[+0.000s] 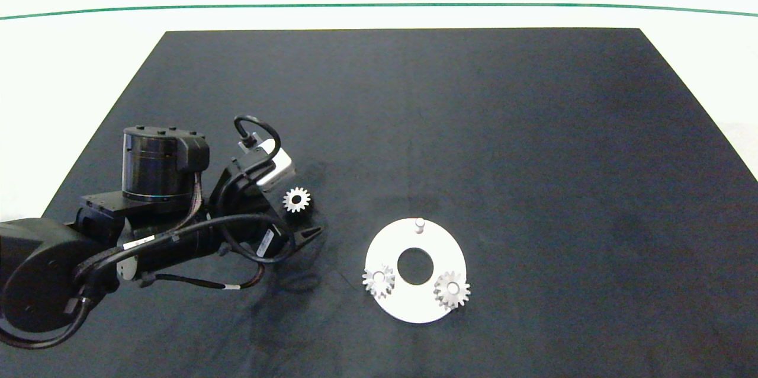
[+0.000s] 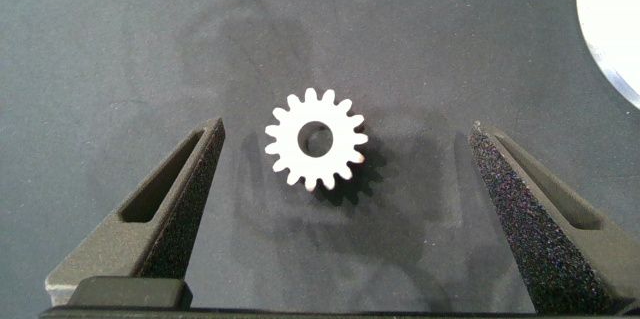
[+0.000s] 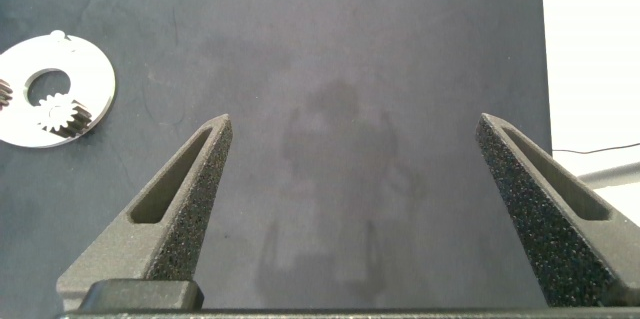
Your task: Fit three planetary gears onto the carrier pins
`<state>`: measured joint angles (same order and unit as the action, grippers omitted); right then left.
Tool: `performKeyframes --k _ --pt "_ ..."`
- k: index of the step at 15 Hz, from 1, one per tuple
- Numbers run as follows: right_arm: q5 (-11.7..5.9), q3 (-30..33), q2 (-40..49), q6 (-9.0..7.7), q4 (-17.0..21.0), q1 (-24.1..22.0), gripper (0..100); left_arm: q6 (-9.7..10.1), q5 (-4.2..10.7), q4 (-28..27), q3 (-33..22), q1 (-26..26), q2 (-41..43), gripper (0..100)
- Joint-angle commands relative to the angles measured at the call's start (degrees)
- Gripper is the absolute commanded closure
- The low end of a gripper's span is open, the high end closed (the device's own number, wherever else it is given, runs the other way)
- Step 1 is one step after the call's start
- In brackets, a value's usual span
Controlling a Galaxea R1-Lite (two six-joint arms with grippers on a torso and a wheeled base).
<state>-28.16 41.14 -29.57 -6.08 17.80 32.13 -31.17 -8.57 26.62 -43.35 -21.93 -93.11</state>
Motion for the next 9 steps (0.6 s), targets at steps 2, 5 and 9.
performKeyframes --k 2,5,9 --pt "-0.14 0.0 0.0 -0.07 0.1 0.0 0 -0.12 -0.04 0.3 -0.3 -0.1 -0.9 0" --pt "-0.14 0.0 0.0 -0.07 0.1 0.0 0 -0.12 -0.57 0.6 -0.2 0.2 -1.6 0" --pt "-0.14 0.0 -0.1 -0.07 0.0 0.0 0 -0.03 -0.66 1.1 -0.3 0.5 -2.4 5"
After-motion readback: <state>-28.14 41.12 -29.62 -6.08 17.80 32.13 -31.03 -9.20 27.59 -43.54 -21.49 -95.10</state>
